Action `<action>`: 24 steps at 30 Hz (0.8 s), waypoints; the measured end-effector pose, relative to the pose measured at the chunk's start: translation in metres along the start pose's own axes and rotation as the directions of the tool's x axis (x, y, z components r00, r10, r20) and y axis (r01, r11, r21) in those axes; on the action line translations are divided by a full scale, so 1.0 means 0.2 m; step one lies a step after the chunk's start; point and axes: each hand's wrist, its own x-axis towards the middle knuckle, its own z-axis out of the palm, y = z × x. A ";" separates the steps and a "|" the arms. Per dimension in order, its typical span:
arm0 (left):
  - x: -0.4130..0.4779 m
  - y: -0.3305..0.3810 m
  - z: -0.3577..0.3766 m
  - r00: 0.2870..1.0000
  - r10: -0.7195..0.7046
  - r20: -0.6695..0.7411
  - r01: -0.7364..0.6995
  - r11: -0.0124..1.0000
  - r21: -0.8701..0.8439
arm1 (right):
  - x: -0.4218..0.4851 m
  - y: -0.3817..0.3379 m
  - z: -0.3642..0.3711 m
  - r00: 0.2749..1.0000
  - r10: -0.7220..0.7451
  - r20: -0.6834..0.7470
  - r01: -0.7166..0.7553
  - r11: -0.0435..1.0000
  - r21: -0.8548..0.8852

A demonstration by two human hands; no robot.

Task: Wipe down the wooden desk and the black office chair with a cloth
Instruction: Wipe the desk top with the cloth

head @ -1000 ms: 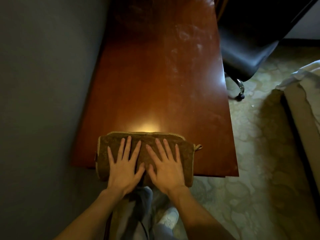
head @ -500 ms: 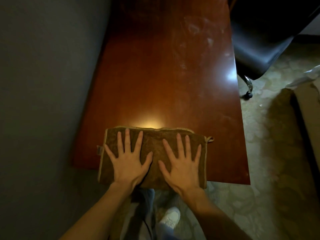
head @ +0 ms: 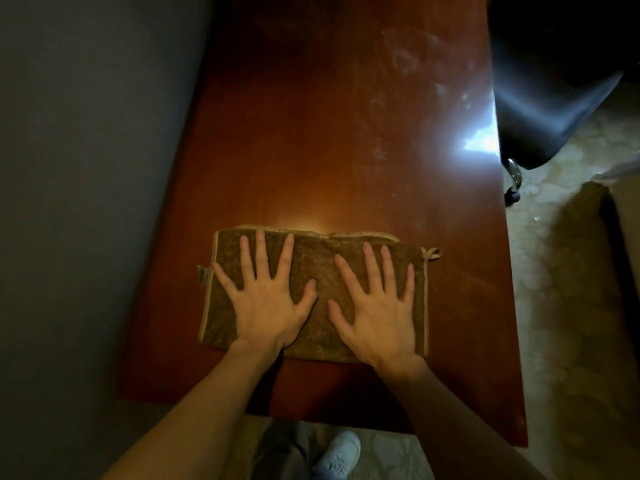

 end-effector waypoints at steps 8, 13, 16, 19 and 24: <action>0.31 0.04 -0.02 1.000 -0.003 -0.030 0.003 1.000 -0.005 | 0.32 0.06 -0.01 1.000 0.006 -0.004 -0.006 1.000 0.011; 0.52 0.07 -0.05 1.000 -0.012 -0.024 0.012 1.000 -0.017 | 0.54 0.10 -0.03 1.000 0.025 -0.003 -0.025 1.000 0.018; 0.66 0.08 -0.06 1.000 -0.011 -0.025 0.010 1.000 -0.020 | 0.66 0.11 -0.03 0.999 0.035 -0.012 -0.034 0.999 0.024; 0.78 0.10 -0.07 0.999 -0.009 -0.037 0.009 1.000 -0.021 | 0.78 0.14 -0.03 0.999 0.035 -0.029 -0.034 0.999 0.032; 0.98 0.12 -0.10 0.999 -0.012 -0.039 0.011 1.000 -0.021 | 0.98 0.17 -0.04 0.998 0.047 -0.031 -0.046 0.998 0.031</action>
